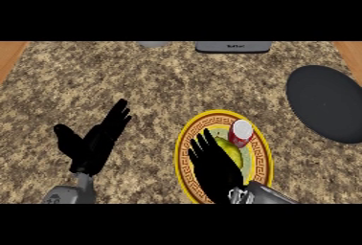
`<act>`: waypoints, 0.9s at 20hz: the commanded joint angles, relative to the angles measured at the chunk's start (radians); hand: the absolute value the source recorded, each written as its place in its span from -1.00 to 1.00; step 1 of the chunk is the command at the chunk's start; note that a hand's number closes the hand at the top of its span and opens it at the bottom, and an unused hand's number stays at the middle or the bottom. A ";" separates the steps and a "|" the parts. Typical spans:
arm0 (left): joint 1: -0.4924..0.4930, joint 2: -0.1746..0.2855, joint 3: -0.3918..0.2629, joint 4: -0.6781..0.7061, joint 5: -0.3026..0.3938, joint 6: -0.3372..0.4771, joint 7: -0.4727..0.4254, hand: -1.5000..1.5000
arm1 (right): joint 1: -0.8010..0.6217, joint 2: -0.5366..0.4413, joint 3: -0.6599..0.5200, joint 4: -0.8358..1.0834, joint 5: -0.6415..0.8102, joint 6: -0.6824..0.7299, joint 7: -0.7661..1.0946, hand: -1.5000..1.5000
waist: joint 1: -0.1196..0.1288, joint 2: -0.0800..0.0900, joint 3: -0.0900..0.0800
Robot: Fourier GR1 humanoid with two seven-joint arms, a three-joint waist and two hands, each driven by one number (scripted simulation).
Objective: Pick the pear from the plate and place it in the pan
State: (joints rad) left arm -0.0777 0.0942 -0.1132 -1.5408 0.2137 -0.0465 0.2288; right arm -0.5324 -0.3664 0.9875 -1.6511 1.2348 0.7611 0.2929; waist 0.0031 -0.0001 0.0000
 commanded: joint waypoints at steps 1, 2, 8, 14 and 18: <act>-0.015 0.003 0.018 0.024 -0.002 -0.024 -0.012 0.00 | 0.037 -0.046 -0.039 -0.048 0.056 -0.011 -0.074 -1.00 | -0.003 0.000 0.000; 0.004 0.012 0.027 0.023 -0.007 -0.026 -0.024 0.00 | 0.046 -0.032 -0.033 0.032 0.085 -0.070 -0.077 -1.00 | -0.001 0.000 0.000; 0.017 0.006 0.021 -0.062 0.007 -0.031 0.045 0.00 | 0.020 0.029 -0.093 0.057 0.128 -0.077 -0.170 1.00 | 0.001 0.000 0.000; 0.069 -0.013 0.000 -0.058 -0.025 -0.026 -0.003 0.00 | -0.008 -0.040 -0.061 0.195 0.223 -0.341 -0.310 1.00 | 0.006 0.000 0.000; 0.064 0.008 0.039 -0.014 -0.001 -0.069 -0.025 0.00 | -0.033 0.008 -0.093 0.200 0.287 -0.306 -0.350 1.00 | 0.001 0.000 0.000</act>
State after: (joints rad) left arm -0.0369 0.0852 -0.1004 -1.5897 0.2031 -0.0784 0.2488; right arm -0.5589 -0.3473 0.9185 -1.4636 1.4679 0.4751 -0.0032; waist 0.0079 -0.0033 -0.0011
